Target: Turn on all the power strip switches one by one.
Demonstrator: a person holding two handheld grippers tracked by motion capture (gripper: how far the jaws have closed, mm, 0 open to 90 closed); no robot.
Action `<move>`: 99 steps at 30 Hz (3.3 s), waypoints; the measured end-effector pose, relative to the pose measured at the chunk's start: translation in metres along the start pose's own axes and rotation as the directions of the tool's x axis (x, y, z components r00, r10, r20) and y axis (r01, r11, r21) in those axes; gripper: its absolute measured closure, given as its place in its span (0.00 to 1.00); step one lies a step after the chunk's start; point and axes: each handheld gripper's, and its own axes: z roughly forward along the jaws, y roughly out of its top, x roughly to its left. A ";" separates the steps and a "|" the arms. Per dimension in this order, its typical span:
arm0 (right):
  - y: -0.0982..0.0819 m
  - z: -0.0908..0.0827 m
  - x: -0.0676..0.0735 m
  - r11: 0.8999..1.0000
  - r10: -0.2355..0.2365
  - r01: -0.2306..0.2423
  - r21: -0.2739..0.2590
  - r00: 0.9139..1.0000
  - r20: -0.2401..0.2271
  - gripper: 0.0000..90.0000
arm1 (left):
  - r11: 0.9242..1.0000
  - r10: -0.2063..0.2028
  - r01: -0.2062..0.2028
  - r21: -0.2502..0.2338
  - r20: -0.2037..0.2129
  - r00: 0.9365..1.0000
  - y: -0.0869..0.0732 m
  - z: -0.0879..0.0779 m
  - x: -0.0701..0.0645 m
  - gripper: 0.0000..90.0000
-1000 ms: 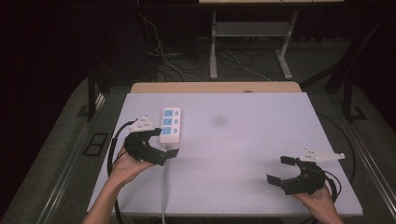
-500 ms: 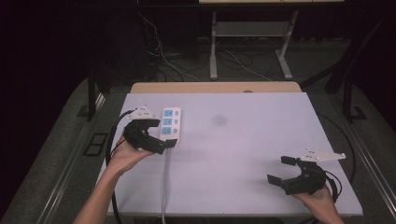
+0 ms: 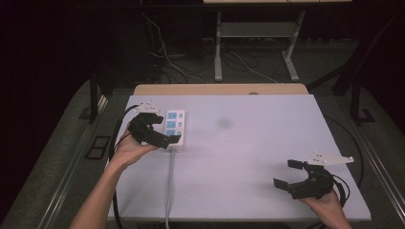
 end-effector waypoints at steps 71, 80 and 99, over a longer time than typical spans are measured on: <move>-0.002 -0.001 -0.004 1.000 0.002 -0.002 0.007 1.000 0.000 0.01 | 0.962 0.027 -0.019 0.271 -0.026 0.999 0.006 0.082 0.055 0.99; -0.002 0.000 -0.004 1.000 0.002 -0.002 0.011 1.000 0.000 0.01 | 0.952 0.032 -0.028 0.303 -0.008 0.999 0.004 0.091 0.053 0.99; -0.003 -0.001 -0.004 1.000 0.003 -0.003 0.012 1.000 0.001 0.01 | 0.950 0.013 -0.006 0.312 -0.020 1.000 -0.004 0.099 0.058 0.99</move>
